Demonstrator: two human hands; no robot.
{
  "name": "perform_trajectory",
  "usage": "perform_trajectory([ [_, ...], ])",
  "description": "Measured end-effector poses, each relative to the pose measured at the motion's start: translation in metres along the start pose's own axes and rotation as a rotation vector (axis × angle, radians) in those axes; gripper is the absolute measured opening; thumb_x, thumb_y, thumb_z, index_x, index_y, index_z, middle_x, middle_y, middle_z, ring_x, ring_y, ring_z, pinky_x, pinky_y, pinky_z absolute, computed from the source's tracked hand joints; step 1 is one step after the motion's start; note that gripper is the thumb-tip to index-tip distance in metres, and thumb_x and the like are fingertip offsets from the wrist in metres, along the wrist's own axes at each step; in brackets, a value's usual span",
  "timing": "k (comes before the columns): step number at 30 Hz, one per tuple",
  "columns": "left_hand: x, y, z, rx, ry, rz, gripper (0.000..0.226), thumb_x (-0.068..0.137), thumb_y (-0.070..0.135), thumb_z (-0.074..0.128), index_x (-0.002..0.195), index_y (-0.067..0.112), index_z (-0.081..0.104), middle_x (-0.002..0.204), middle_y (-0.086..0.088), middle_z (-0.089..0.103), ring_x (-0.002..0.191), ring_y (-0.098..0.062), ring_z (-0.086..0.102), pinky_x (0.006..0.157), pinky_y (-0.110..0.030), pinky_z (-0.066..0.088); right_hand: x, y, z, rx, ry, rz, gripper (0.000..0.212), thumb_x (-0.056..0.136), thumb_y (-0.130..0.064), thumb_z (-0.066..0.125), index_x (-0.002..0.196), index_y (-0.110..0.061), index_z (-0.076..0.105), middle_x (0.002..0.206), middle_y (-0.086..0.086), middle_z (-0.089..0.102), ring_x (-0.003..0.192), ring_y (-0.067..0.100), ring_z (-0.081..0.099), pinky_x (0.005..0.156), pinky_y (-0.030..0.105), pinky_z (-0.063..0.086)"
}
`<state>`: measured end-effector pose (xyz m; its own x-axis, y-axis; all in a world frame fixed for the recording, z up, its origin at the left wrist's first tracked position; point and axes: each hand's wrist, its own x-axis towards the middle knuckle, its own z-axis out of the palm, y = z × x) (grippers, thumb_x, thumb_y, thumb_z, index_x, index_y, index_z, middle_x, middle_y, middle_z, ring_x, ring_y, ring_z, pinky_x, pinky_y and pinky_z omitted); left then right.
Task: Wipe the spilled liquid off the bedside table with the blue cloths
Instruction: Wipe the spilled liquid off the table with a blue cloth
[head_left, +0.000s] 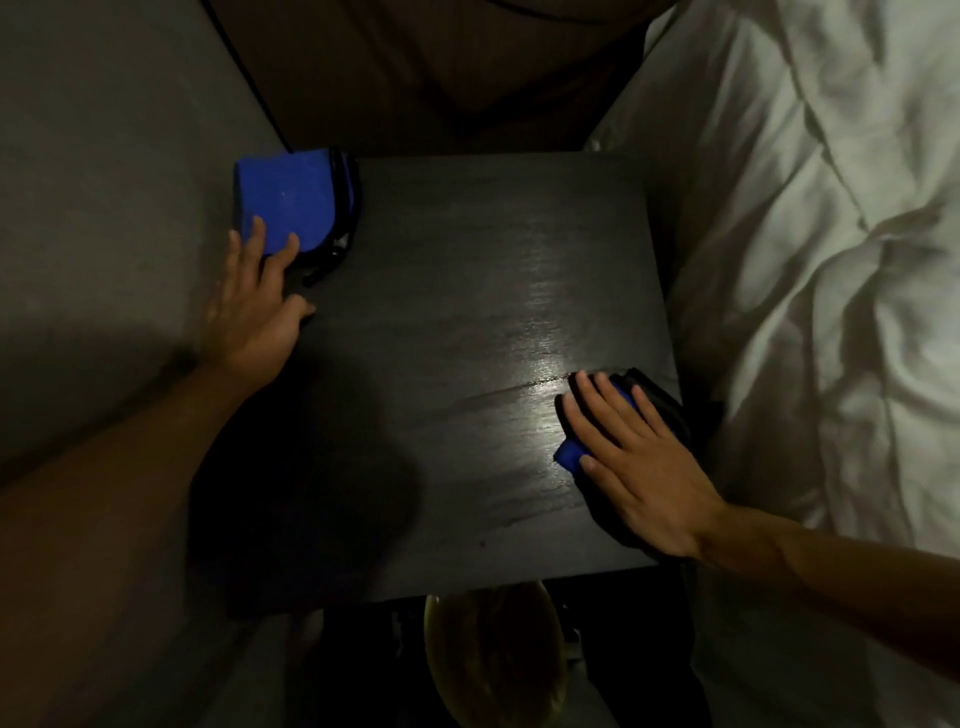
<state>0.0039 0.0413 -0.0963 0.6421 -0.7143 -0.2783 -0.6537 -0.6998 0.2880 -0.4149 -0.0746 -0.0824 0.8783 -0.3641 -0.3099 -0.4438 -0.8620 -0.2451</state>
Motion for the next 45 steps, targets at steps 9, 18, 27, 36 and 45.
perform_trajectory([
  [9, 0.002, -0.002, 0.003, 0.014, 0.01, -0.007, 0.074, 0.095, 0.027, 0.053, 0.155, 0.03, 0.011, 0.164, 0.003, -0.01, 0.15, -0.023, -0.013, 0.121, -0.05, 0.009, 0.009, 0.051, -0.017, -0.305, -0.159, -0.345, 0.058, 0.11, -0.047, 0.018, 0.163, -0.031, 0.002, 0.171, 0.005, 0.002, 0.157, 0.025, -0.004, 0.123, 0.05, 0.008],
  [18, 0.002, -0.012, 0.005, 0.02, 0.028, 0.082, 0.064, 0.097, 0.028, 0.045, 0.155, 0.02, 0.019, 0.165, -0.006, -0.004, 0.15, -0.027, -0.013, 0.12, -0.048, -0.001, -0.024, 0.005, 0.014, -0.092, 0.01, 0.227, 0.06, 0.107, -0.049, 0.002, 0.162, -0.026, 0.009, 0.17, 0.01, 0.007, 0.157, 0.028, 0.001, 0.122, 0.055, 0.017],
  [27, 0.01, -0.017, 0.011, 0.07, 0.055, 0.036, 0.073, 0.093, 0.022, 0.056, 0.155, 0.024, 0.017, 0.164, -0.004, -0.007, 0.15, -0.028, -0.01, 0.121, -0.05, 0.004, -0.027, -0.037, 0.013, 0.09, 0.093, 0.497, 0.062, 0.102, -0.054, 0.007, 0.162, -0.035, 0.003, 0.17, 0.007, -0.007, 0.156, 0.026, -0.012, 0.125, 0.055, 0.007],
  [36, -0.004, -0.012, 0.008, 0.006, 0.091, 0.093, 0.067, 0.098, 0.027, 0.046, 0.155, 0.029, 0.011, 0.164, -0.007, -0.008, 0.15, -0.03, -0.01, 0.119, -0.057, 0.005, -0.001, 0.037, -0.006, -0.299, -0.094, -0.411, 0.063, 0.107, -0.04, 0.035, 0.163, -0.028, 0.01, 0.171, 0.008, 0.004, 0.157, 0.026, -0.001, 0.125, 0.048, 0.013],
  [45, -0.028, -0.006, 0.009, 0.189, 0.062, 0.163, 0.075, 0.096, 0.038, 0.049, 0.154, 0.034, 0.003, 0.163, 0.002, -0.017, 0.149, -0.022, -0.016, 0.118, -0.049, -0.008, -0.005, 0.033, -0.002, -0.249, -0.068, -0.336, 0.062, 0.107, -0.046, 0.021, 0.163, -0.022, 0.009, 0.17, 0.009, 0.004, 0.157, 0.026, 0.0, 0.125, 0.049, 0.012],
])
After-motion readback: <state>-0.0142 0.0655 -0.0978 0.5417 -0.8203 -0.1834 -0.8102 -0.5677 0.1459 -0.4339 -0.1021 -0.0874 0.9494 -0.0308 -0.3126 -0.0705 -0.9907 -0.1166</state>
